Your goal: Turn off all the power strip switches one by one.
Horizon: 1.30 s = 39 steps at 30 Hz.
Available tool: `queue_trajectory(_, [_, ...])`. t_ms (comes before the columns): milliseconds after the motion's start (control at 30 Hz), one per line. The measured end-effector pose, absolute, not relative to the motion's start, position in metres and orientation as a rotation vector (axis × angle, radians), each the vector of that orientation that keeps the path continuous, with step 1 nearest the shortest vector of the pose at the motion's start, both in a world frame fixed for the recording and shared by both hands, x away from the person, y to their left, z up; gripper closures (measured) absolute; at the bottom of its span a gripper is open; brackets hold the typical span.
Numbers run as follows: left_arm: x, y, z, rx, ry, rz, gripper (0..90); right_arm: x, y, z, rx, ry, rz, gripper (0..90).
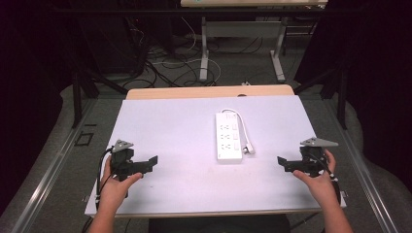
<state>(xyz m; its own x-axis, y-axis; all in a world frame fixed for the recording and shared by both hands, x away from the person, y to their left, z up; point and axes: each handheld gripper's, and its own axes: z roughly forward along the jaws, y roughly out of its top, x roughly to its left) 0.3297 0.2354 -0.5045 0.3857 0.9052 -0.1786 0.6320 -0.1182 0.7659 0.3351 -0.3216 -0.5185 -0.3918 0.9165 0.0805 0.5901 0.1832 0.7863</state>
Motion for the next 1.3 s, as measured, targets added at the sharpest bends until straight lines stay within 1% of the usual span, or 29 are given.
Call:
queue_trajectory(167, [0.324, 0.232, -0.506, 1.822, 1.33, 0.408, 0.4, 0.332, -0.315, -0.526, 1.387, 2.068, 1.04, 0.6])
queue_trajectory(267, [0.323, 0.23, -0.506, 1.841, 1.306, 0.417, 0.4, 0.331, -0.311, -0.526, 1.381, 2.075, 1.03, 0.7])
queue_trajectory(433, [0.32, 0.226, -0.505, 1.851, 1.299, 0.418, 0.4, 0.33, -0.303, -0.521, 1.366, 2.074, 1.047, 1.0])
queue_trajectory(500, [0.319, 0.224, -0.506, 1.832, 1.301, 0.443, 0.4, 0.331, -0.301, -0.518, 1.354, 2.089, 1.04, 1.7])
queue_trajectory(600, [0.319, 0.225, -0.506, 1.844, 1.308, 0.446, 0.4, 0.333, -0.295, -0.517, 1.348, 2.096, 1.016, 1.7])
queue_trajectory(767, [0.318, 0.227, -0.507, 1.818, 1.32, 0.451, 0.4, 0.338, -0.29, -0.514, 1.32, 2.129, 1.01, 2.3])
queue_trajectory(833, [0.318, 0.228, -0.507, 1.819, 1.324, 0.452, 0.4, 0.342, -0.286, -0.511, 1.303, 2.139, 1.004, 4.6])
queue_trajectory(1033, [0.317, 0.23, -0.508, 1.808, 1.345, 0.479, 0.5, 0.353, -0.28, -0.503, 1.288, 2.154, 1.02, 7.3])
queue_trajectory(1300, [0.316, 0.232, -0.507, 1.794, 1.361, 0.497, 0.9, 0.368, -0.271, -0.49, 1.22, 2.177, 0.992, 14.8])
